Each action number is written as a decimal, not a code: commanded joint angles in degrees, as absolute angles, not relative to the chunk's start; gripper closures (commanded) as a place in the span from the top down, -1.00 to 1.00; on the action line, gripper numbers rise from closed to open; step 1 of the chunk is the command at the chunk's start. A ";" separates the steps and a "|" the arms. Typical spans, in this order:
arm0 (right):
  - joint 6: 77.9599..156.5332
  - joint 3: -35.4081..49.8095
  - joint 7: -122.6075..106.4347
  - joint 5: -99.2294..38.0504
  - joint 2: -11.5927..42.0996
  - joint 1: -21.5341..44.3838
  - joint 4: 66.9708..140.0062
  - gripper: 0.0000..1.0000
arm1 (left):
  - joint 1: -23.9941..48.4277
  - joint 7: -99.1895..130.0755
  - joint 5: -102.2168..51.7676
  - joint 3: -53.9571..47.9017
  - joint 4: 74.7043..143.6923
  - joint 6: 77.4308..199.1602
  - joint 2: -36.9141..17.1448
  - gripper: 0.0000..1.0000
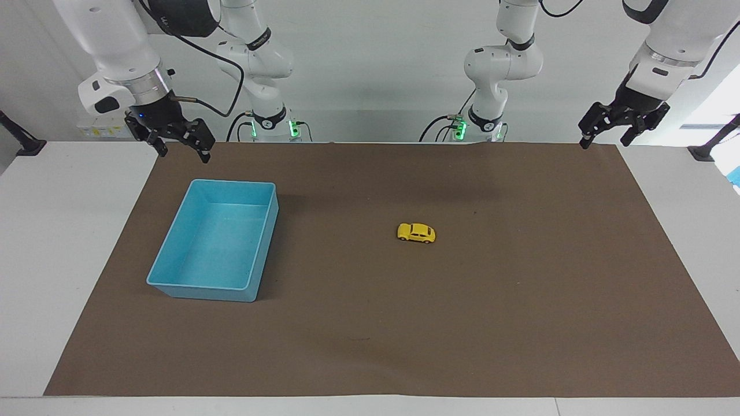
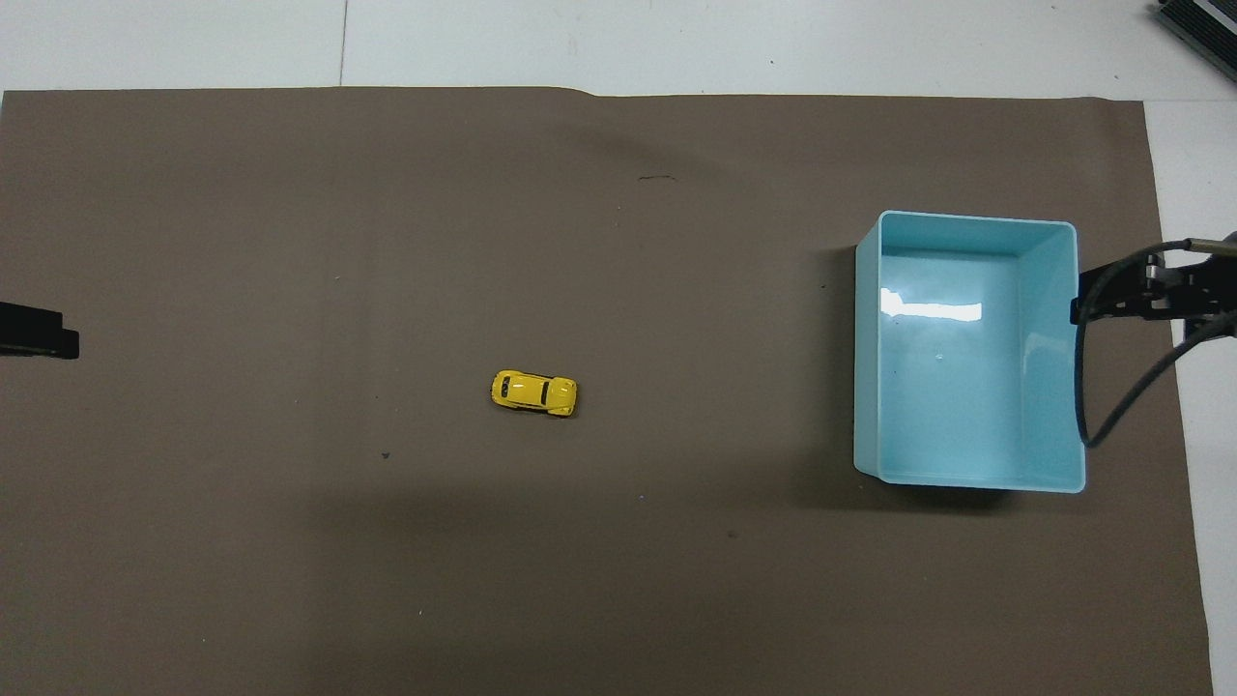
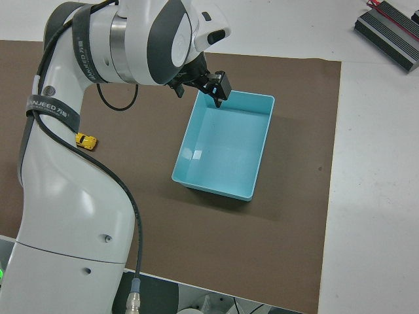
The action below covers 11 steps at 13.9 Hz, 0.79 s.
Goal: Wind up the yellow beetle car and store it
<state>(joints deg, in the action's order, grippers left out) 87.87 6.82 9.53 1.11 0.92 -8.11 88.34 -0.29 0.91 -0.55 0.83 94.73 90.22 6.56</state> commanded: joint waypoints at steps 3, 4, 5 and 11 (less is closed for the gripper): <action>88.07 7.21 8.00 1.05 0.35 -8.96 88.95 1.00 | -0.53 1.14 -0.18 0.44 95.98 90.17 7.82 1.00; 88.15 7.21 8.00 1.05 0.35 -8.96 88.95 1.00 | -0.35 1.14 -0.18 0.35 96.06 90.00 7.82 1.00; 88.15 7.21 8.00 1.05 0.35 -8.96 88.95 1.00 | -0.18 0.97 -0.18 0.18 96.06 89.83 7.91 1.00; 88.24 7.21 7.91 1.05 0.35 -8.96 89.03 1.00 | -0.18 1.32 -0.18 0.09 96.07 89.82 8.00 1.00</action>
<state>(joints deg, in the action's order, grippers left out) 87.87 6.82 9.53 1.16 0.92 -8.12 88.34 -0.29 0.93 -0.55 0.13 94.75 90.12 6.69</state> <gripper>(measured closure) 0.000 0.000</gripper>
